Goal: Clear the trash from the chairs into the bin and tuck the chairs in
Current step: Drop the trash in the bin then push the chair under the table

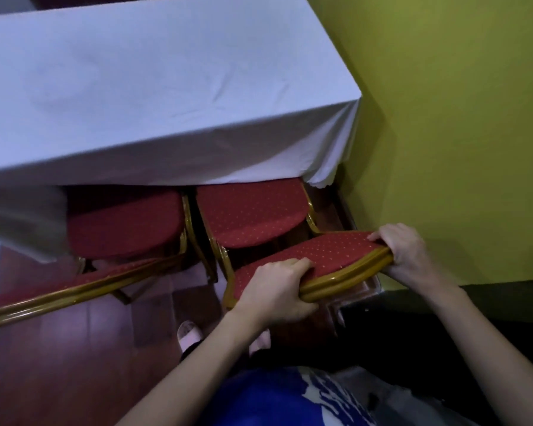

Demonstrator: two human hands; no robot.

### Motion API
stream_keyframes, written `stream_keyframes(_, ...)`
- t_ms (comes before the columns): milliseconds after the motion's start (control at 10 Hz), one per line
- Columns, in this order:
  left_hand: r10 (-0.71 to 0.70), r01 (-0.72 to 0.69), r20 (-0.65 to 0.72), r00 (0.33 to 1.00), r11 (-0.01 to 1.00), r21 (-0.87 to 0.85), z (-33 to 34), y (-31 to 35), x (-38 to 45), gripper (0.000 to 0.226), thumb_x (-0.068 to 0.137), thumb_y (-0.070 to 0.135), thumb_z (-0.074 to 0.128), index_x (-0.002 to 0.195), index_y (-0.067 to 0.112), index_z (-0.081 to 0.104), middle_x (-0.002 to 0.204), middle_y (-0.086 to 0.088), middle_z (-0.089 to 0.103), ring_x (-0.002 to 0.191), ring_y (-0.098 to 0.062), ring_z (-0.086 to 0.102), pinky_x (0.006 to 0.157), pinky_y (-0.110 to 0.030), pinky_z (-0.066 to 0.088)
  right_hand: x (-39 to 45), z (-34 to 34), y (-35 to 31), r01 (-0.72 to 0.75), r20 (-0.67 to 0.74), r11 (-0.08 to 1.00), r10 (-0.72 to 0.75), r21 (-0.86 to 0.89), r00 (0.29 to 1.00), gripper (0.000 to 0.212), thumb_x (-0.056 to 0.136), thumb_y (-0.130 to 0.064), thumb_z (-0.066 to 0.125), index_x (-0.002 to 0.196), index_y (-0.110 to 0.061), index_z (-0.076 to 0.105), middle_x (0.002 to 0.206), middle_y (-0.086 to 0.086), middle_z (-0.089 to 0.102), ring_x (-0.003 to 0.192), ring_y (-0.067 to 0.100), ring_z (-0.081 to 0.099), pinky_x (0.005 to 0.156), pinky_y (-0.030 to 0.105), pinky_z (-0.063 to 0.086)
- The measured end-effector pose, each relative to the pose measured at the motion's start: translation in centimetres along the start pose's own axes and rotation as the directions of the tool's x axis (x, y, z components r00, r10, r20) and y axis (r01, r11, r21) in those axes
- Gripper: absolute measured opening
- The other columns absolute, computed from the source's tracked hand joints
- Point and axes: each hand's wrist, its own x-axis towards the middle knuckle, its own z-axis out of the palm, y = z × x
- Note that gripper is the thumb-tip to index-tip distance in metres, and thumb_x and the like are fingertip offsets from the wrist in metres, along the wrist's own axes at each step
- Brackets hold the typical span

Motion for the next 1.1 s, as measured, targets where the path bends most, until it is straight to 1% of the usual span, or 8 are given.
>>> stream_keyframes(300, -0.052, 0.056, -0.060, 0.997, 0.997, 0.062, -2.8, -2.5, 3.2, 0.049, 0.068, 0.053, 0.063, 0.109, 0.026, 0.058, 0.102, 0.005, 0.069, 0.092, -0.021, 0.066, 0.077, -0.036, 0.055, 5.3, -1.8, -1.7, -0.001, -0.044, 0.999, 0.003, 0.045, 0.999, 0.023, 0.065, -0.031, 0.061, 0.081, -0.015, 0.059, 0.077, 0.007, 0.062, 0.071, 0.029, 0.055, 0.065, 0.036, 0.041)
stream_keyframes(400, -0.042, 0.046, -0.045, 0.998, 0.995, 0.087, -4.5, -3.8, 4.6, 0.054, 0.066, 0.053, 0.060, 0.112, 0.025, 0.059, 0.105, 0.004, 0.070, 0.094, -0.021, 0.066, 0.080, -0.037, 0.055, 7.6, -2.0, -2.4, -0.021, -0.060, 0.999, 0.024, 0.049, 0.998, 0.033, 0.065, -0.044, 0.044, 0.077, -0.017, 0.058, 0.074, 0.007, 0.061, 0.070, 0.031, 0.054, 0.066, 0.036, 0.041)
stream_keyframes(600, -0.015, 0.015, -0.002, 1.000, 0.995, 0.096, -4.6, -4.0, 5.3, 0.054, 0.066, 0.050, 0.060, 0.113, 0.023, 0.059, 0.108, 0.002, 0.069, 0.096, -0.022, 0.065, 0.082, -0.038, 0.054, 7.8, -1.8, -1.5, -0.063, -0.065, 0.994, 0.069, 0.089, 0.995, 0.028, 0.066, -0.042, 0.047, 0.078, -0.019, 0.057, 0.077, 0.004, 0.060, 0.073, 0.028, 0.053, 0.067, 0.036, 0.041)
stream_keyframes(700, -0.014, 0.014, 0.006, 1.000, 0.997, 0.078, -4.7, -4.1, 5.2, 0.056, 0.069, 0.050, 0.062, 0.117, 0.023, 0.056, 0.111, 0.002, 0.067, 0.098, -0.021, 0.064, 0.084, -0.038, 0.054, 7.9, -2.0, -2.0, -0.077, -0.056, 0.992, 0.083, 0.101, 0.995, 0.019, 0.067, -0.034, 0.058, 0.078, -0.019, 0.057, 0.078, 0.003, 0.059, 0.075, 0.027, 0.053, 0.067, 0.033, 0.036)
stream_keyframes(800, -0.030, 0.030, 0.020, 0.999, 1.000, 0.004, -4.8, -4.7, 4.5, 0.060, 0.073, 0.057, 0.063, 0.123, 0.025, 0.054, 0.117, 0.004, 0.064, 0.103, -0.018, 0.061, 0.087, -0.037, 0.052, 8.2, -1.8, -2.1, -0.112, 0.013, 0.982, 0.111, 0.150, 0.994, 0.019, 0.066, -0.024, 0.069, 0.082, -0.022, 0.059, 0.084, 0.003, 0.061, 0.081, 0.026, 0.055, 0.072, 0.036, 0.041)
stream_keyframes(900, -0.018, 0.019, 0.083, 0.996, 1.000, -0.005, -5.1, -5.2, 3.5, 0.065, 0.076, 0.067, 0.058, 0.126, 0.025, 0.051, 0.120, 0.004, 0.062, 0.106, -0.015, 0.060, 0.090, -0.035, 0.051, 9.3, -3.7, -1.4, -0.156, 0.324, 0.976, 0.101, 0.149, 0.941, 0.035, 0.065, -0.011, 0.070, 0.095, -0.025, 0.059, 0.095, 0.004, 0.061, 0.090, 0.023, 0.057, 0.079, 0.037, 0.048)
stream_keyframes(1000, -0.015, 0.001, 0.160, 0.987, 0.996, 0.091, -6.7, -7.0, 2.1, 0.060, 0.083, 0.068, 0.048, 0.122, 0.023, 0.054, 0.116, 0.002, 0.063, 0.103, -0.016, 0.060, 0.087, -0.036, 0.051, 12.6, -8.8, -2.3, -0.262, 0.751, 0.936, -0.003, 0.235, 0.660, 0.045, 0.069, -0.007, 0.064, 0.112, -0.019, 0.057, 0.106, 0.001, 0.059, 0.093, 0.014, 0.057, 0.083, 0.027, 0.049)
stream_keyframes(1100, -0.048, 0.027, 0.154, 0.987, 0.991, 0.134, -8.2, -8.1, 1.4, 0.048, 0.089, 0.060, 0.046, 0.110, 0.019, 0.060, 0.108, -0.001, 0.066, 0.098, -0.019, 0.061, 0.082, -0.036, 0.051, 14.1, -8.7, -5.1, -0.172, 0.737, 0.958, -0.057, 0.231, 0.674, 0.042, 0.073, -0.014, 0.062, 0.115, -0.015, 0.059, 0.117, 0.004, 0.060, 0.105, 0.016, 0.058, 0.092, 0.027, 0.047)
